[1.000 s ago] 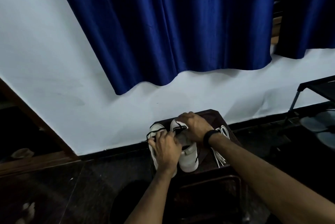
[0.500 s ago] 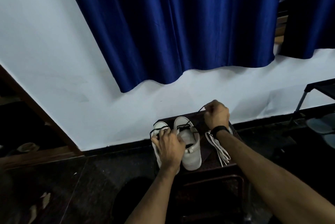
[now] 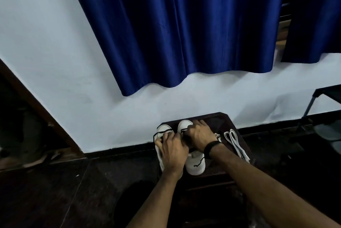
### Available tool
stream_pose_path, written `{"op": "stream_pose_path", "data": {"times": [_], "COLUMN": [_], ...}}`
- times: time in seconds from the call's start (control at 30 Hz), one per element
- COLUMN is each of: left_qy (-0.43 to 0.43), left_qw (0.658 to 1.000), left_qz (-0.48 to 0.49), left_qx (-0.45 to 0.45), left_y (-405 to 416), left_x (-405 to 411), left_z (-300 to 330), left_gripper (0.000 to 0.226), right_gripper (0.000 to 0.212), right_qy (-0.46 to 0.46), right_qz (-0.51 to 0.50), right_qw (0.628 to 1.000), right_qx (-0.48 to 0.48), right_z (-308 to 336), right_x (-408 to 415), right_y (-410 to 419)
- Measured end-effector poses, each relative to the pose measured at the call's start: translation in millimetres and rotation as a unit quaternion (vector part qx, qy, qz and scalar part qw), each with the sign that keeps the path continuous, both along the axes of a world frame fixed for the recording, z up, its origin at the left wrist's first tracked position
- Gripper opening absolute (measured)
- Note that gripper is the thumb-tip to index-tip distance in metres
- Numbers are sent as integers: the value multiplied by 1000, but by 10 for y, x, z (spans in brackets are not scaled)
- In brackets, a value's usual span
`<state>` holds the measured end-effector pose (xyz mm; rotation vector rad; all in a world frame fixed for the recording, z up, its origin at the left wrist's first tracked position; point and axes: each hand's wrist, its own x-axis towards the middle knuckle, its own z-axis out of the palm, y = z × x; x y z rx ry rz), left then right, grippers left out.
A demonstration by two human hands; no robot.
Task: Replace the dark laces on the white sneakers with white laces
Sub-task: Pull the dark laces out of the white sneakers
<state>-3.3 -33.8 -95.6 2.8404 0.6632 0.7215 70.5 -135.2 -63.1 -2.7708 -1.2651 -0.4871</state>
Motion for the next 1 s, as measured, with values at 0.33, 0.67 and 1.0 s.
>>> {"op": "stream_pose_path", "data": {"times": [0.33, 0.67, 1.0], "left_qy": [-28, 76, 77], "left_qw": [999, 988, 987], "left_qz": [21, -127, -125], "left_qx": [14, 50, 59], "left_y": [-15, 69, 57], "left_x": [-2, 207, 447], "left_z": [16, 130, 164], "left_gripper": [5, 46, 17], "right_gripper": [9, 20, 14], "right_qy": [177, 235, 208], "right_qz": [-293, -258, -139], "right_qw": [776, 881, 902], "right_qx": [530, 320, 353], "right_z": [161, 145, -119], "right_x": [364, 215, -117], "right_y": [-428, -555, -133]}}
